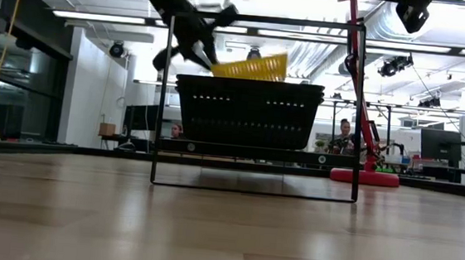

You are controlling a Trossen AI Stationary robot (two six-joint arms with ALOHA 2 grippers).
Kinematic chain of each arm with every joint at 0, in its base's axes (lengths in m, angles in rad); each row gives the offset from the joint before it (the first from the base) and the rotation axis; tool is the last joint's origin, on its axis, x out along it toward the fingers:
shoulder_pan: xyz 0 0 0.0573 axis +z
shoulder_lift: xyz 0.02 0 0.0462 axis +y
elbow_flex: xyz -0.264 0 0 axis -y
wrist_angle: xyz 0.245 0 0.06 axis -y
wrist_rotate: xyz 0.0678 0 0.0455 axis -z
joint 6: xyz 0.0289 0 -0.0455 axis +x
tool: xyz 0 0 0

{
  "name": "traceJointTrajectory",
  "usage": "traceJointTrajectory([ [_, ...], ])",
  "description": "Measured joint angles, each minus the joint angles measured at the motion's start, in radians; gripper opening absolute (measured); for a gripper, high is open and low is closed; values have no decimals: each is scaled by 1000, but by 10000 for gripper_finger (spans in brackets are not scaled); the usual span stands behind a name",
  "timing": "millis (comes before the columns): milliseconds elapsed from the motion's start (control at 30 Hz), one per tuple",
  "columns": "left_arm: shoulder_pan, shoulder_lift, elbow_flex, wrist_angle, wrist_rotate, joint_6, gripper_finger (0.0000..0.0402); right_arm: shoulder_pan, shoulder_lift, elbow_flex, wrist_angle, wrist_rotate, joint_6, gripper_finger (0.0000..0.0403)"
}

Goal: Stack baskets on shelf by color
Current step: Stack the yellow bin on top of the yellow bins on the shelf

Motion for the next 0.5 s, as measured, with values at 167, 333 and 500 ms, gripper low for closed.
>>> traceJointTrajectory([
  [167, 18, 127, 64, 6, -5, -37, 0, 0, 0, 0, 2, 72, 35, 0],
  [333, 36, 209, 128, 16, -18, -5, 0, 0, 0, 0, 1, 104, 71, 0],
  [500, 41, 227, 135, -9, -42, -48, 0, 0, 0, 0, -1, 107, 57, 0],
])
